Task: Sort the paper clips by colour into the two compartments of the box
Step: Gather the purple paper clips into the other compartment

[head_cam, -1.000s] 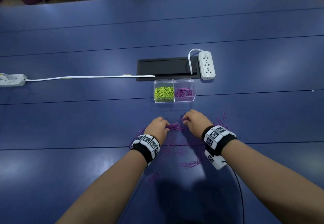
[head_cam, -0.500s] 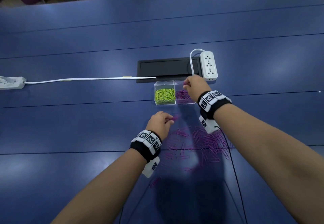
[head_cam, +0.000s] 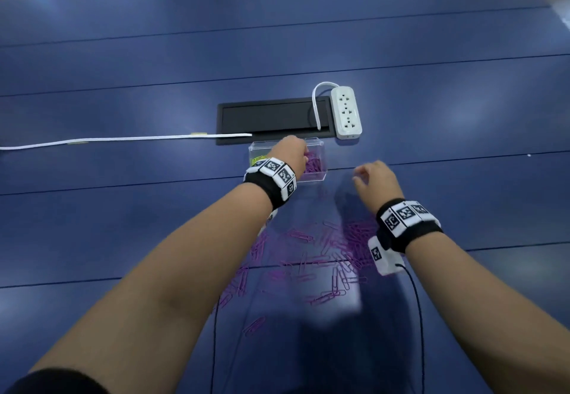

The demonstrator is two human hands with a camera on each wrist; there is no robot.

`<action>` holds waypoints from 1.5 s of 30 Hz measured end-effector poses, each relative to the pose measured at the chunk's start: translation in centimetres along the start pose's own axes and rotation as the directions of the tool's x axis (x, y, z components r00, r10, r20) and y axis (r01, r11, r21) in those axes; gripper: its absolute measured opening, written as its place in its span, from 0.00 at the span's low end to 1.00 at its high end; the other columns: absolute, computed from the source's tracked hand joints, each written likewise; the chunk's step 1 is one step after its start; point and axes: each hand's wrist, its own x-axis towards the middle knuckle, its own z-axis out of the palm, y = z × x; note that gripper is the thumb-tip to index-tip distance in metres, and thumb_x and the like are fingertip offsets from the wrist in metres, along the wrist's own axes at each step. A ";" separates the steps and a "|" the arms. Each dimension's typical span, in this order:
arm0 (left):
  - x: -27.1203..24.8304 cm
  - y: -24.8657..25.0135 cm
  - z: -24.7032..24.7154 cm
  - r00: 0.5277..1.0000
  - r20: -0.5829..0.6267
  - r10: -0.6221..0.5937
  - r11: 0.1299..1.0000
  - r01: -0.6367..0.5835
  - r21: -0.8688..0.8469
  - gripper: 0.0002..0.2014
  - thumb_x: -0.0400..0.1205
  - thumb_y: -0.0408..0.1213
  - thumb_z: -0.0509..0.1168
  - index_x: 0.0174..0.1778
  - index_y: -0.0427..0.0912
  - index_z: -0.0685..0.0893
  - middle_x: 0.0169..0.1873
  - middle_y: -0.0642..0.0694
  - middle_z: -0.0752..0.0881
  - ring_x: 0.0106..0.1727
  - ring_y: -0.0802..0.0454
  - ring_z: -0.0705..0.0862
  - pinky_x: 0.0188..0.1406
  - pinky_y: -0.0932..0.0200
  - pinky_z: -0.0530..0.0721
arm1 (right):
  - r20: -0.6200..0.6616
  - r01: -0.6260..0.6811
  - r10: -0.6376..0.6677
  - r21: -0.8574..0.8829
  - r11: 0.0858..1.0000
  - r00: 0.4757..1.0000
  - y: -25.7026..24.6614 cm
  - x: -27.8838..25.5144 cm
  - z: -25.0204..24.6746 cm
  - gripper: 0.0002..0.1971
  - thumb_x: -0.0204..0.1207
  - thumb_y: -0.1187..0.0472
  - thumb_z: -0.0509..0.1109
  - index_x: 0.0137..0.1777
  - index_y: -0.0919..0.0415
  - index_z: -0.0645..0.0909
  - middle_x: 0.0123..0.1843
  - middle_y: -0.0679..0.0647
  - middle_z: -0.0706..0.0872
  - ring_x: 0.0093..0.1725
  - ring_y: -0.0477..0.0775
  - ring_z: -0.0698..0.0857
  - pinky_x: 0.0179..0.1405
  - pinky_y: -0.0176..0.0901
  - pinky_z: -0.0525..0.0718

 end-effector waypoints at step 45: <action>-12.4 -1.4 8.5 0.968 0.114 -0.223 0.936 0.246 -0.252 0.04 0.82 0.40 0.64 0.49 0.44 0.79 0.51 0.46 0.82 0.52 0.47 0.81 0.53 0.54 0.78 | 0.207 -0.113 0.028 0.410 0.905 0.978 -3.4 -2.3 0.5 0.01 0.72 0.63 0.75 0.41 0.58 0.85 0.31 0.49 0.85 0.30 0.47 0.80 0.37 0.40 0.79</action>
